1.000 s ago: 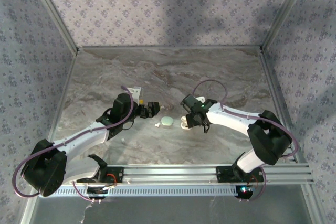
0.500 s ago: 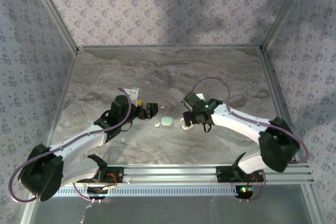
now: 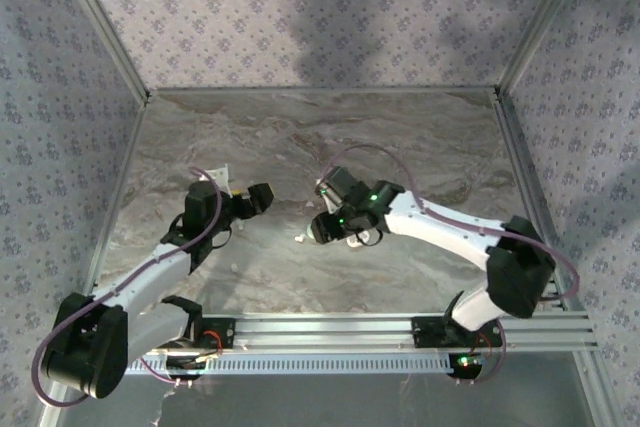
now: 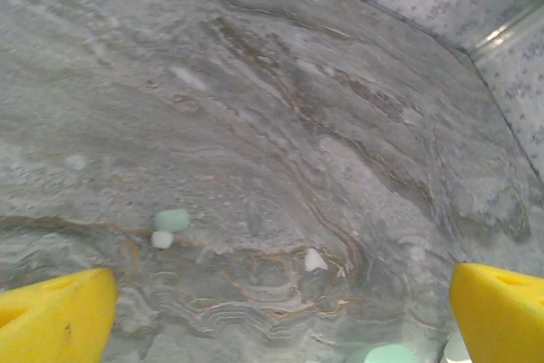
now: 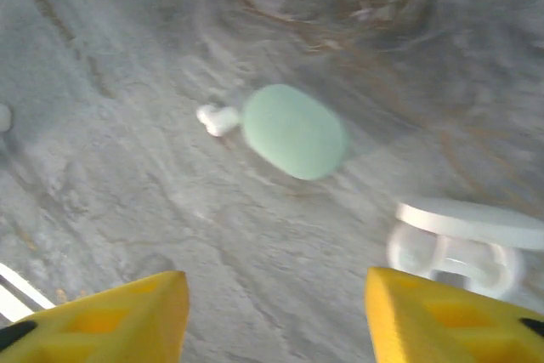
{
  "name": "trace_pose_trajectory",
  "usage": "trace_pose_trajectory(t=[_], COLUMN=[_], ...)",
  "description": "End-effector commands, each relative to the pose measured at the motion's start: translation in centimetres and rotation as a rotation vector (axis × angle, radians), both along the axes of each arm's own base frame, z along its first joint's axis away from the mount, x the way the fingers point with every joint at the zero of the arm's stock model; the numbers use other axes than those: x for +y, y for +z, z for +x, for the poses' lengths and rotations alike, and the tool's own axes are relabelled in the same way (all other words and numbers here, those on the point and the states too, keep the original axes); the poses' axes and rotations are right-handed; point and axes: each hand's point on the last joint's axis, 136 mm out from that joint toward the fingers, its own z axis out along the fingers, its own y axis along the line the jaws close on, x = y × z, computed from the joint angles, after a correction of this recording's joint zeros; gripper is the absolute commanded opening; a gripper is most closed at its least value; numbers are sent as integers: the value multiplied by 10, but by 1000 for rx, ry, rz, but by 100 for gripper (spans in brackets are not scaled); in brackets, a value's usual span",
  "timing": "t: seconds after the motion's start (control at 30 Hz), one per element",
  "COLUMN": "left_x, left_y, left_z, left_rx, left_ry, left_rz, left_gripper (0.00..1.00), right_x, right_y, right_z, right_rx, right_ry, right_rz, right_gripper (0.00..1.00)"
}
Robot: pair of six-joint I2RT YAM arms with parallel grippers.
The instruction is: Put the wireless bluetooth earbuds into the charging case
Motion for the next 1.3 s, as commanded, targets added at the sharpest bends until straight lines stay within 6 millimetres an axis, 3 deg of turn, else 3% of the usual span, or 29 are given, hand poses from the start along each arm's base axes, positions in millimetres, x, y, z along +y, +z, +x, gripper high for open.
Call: trace_pose_trajectory(t=[0.0,0.13,0.2,0.43,0.63,0.97,1.27], left_x=[3,8,8,8,9,8,9], left_y=[4,4,5,7,9,9,9], left_z=[3,4,3,3,2,2,2], left_rx=[4,5,6,-1,-5,-5,-7], left_ry=[7,23,22,17,18,18,17], left_rz=[-79,-85,-89,-92,-89,-89,-86], left_gripper=[100,100,100,100,100,100,100], right_x=[18,23,34,40,30,8,14], right_y=[-13,-42,-41,-66,-78,-84,-76], right_z=[-9,-16,-7,6,20,43,63], right_rx=[64,95,71,62,61,46,30], right_ry=[-26,-66,-83,-102,-138,-165,-164], right_rz=[-13,-82,-85,-160,-258,-330,-304], right_gripper=[39,27,24,21,21,24,27])
